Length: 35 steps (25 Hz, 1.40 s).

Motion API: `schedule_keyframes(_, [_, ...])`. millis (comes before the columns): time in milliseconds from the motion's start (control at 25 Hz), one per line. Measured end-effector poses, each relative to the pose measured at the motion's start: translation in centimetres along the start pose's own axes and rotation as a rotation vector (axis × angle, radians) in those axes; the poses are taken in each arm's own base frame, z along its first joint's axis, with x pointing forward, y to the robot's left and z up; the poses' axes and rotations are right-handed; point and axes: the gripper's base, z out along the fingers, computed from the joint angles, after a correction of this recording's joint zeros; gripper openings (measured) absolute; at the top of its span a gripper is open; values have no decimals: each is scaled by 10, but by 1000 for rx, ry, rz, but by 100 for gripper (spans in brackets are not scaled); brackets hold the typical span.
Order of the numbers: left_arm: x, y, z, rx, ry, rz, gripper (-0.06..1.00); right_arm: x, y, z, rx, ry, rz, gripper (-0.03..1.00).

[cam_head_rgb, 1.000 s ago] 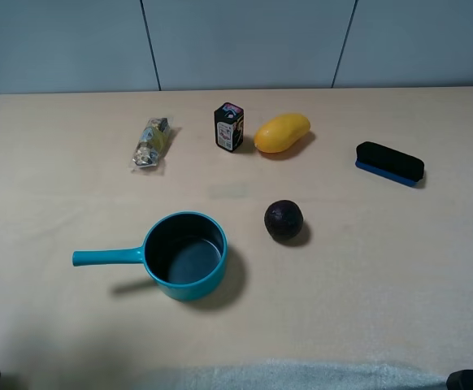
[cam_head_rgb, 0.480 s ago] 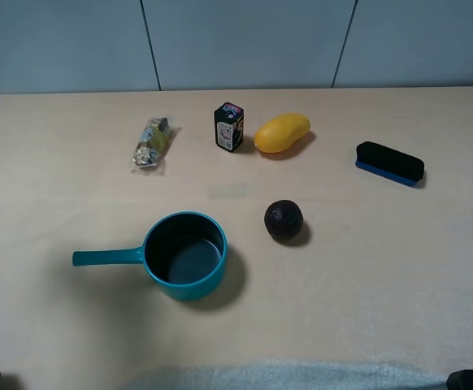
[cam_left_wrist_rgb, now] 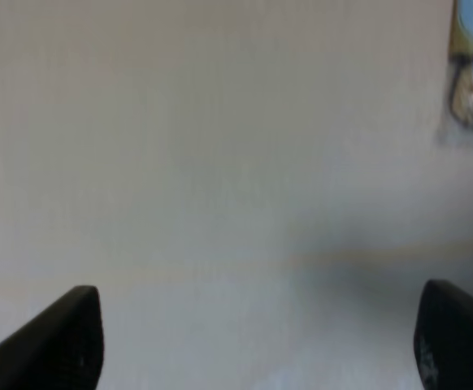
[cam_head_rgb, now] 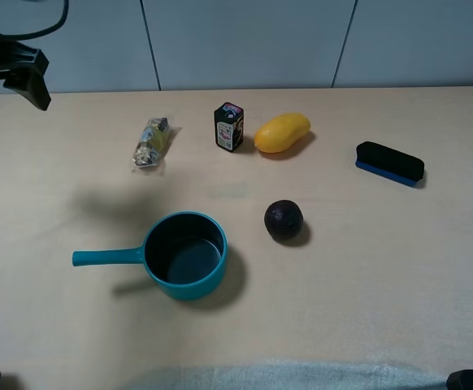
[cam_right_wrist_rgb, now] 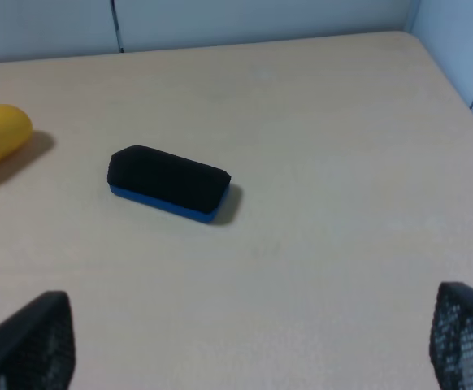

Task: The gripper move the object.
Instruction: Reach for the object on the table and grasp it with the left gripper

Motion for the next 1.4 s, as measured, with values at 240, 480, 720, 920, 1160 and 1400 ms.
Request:
schedule_keyframes(240, [-35, -1, 36, 1, 28, 2, 77, 0, 0, 0, 0, 0, 0, 66])
schedule_keyframes(480, [-58, -3, 76, 2, 43, 4, 77, 0, 0, 0, 0, 0, 0, 66])
schedule_keyframes(720, [-72, -4, 111, 2, 83, 5, 77, 0, 0, 0, 0, 0, 0, 66])
schedule_keyframes(920, [-79, -7, 129, 4, 111, 13, 77, 0, 0, 0, 0, 0, 0, 66])
schedule_keyframes(1160, [-83, -35, 139, 19, 115, 75, 77, 0, 0, 0, 0, 0, 0, 66])
schedule_keyframes(1400, [-79, -64, 147, 41, 128, 89, 77, 0, 0, 0, 0, 0, 0, 66])
